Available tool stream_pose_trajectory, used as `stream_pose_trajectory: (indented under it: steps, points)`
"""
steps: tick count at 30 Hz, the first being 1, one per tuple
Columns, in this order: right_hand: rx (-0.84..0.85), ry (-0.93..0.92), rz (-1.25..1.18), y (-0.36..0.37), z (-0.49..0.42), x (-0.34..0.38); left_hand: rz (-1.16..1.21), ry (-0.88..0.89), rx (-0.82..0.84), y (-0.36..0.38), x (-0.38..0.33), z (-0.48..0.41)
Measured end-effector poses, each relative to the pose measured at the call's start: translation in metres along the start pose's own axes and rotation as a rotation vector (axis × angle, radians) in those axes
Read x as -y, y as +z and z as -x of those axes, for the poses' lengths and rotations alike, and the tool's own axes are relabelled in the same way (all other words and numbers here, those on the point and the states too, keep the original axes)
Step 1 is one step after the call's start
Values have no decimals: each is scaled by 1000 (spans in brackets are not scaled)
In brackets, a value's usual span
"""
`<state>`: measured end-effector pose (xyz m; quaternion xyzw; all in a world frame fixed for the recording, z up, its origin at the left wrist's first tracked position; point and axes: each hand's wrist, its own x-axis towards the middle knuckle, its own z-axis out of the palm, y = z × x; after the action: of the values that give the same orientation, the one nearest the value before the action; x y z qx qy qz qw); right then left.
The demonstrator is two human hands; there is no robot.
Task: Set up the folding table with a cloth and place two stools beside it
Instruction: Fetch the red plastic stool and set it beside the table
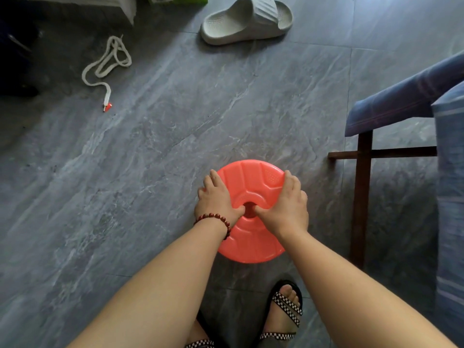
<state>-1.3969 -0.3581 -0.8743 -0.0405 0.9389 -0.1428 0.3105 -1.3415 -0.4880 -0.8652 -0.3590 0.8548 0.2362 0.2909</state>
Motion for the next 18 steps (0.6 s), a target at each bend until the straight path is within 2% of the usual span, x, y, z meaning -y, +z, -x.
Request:
stream_pose_trajectory:
  steps: [12, 18]
  points:
    - [24, -40, -55, -5, -1, -5, -53, 15, -6, -4, 6, 1]
    - [22, 82, -131, -24, 10, 1, -116, 73, 5, -25, 2, 16]
